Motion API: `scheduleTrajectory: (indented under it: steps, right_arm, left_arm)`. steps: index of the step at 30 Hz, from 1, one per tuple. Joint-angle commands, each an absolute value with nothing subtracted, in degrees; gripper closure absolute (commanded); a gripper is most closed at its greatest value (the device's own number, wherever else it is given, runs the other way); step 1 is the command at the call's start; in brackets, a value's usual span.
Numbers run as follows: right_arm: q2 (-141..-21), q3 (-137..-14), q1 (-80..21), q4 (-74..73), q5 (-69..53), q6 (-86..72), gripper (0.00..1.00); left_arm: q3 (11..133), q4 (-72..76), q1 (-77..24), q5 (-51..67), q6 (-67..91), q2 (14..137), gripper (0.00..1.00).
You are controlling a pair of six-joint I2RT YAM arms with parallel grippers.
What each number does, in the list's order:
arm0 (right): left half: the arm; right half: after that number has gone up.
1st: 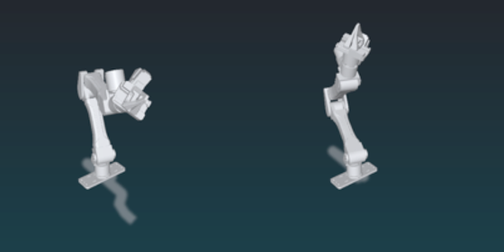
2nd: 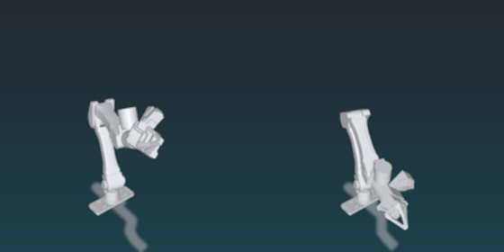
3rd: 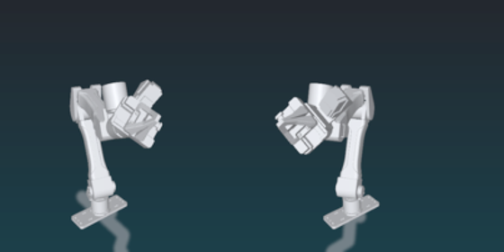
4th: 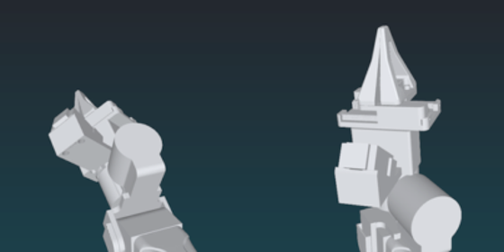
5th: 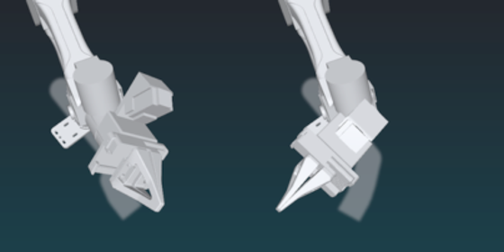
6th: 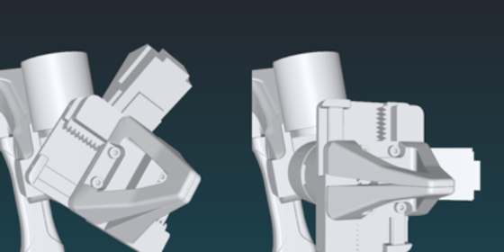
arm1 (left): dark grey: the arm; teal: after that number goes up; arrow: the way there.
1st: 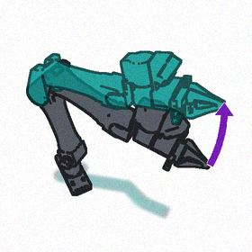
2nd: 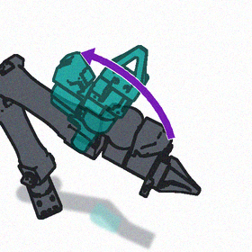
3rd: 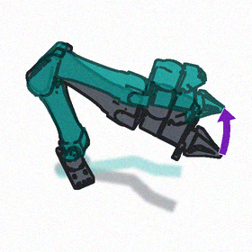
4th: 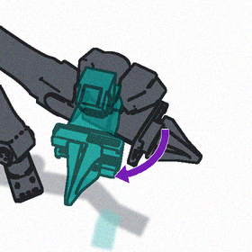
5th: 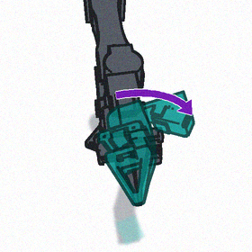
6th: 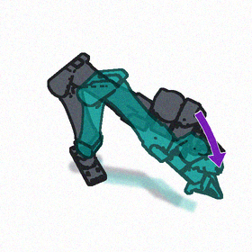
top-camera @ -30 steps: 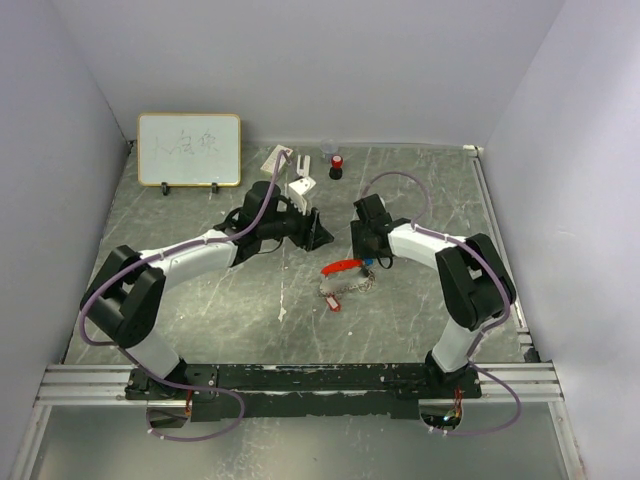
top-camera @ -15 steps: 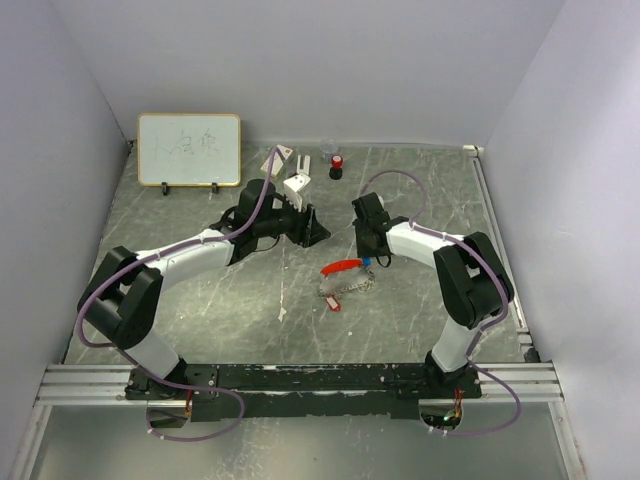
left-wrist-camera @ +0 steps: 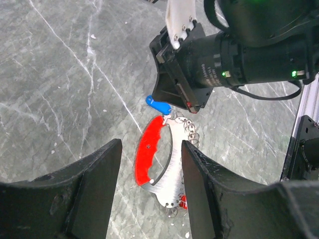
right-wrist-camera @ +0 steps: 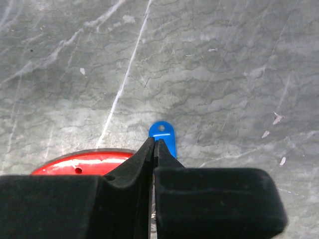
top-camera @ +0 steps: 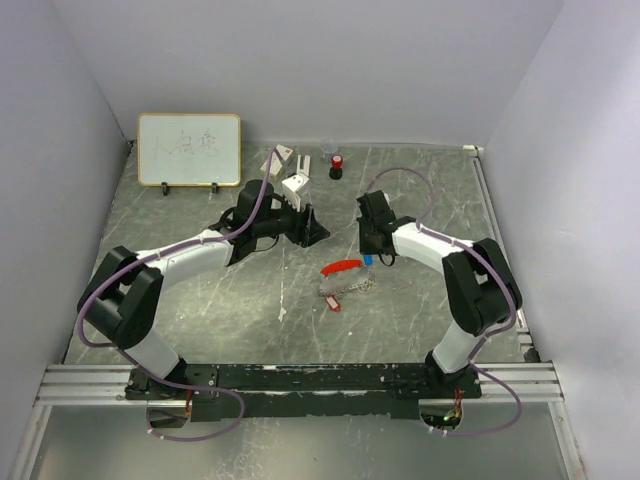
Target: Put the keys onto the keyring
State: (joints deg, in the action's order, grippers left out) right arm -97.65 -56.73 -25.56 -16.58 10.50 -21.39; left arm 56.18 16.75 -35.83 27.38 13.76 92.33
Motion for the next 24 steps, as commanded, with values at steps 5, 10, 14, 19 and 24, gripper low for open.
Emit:
scheduleTrajectory:
  steps: [5,10,14,19,24]
  right_arm:
    - [-93.84,-56.95,-25.14,-16.98,9.75,-21.49,0.88]
    - [-95.06,-58.65,-25.2,-20.03,9.65,-20.83,0.58]
    - [-94.44,-57.79,-25.25,-20.58,9.06,-20.77,0.54]
    - [-94.37,-55.66,-25.22,-20.6,8.52,-21.03,0.5]
    - [-95.59,-55.18,-25.27,-19.96,7.85,-21.41,0.5]
  left_arm:
    - [55.5,20.26,-35.55,29.84,13.97,91.39,0.38]
    - [55.47,20.55,-35.6,30.06,14.15,91.48,0.38]
    - [55.51,20.44,-35.6,30.06,14.11,91.42,0.38]
    - [55.17,20.72,-35.6,30.11,14.15,91.3,0.38]
    - [55.2,20.5,-35.53,30.05,14.07,91.08,0.38]
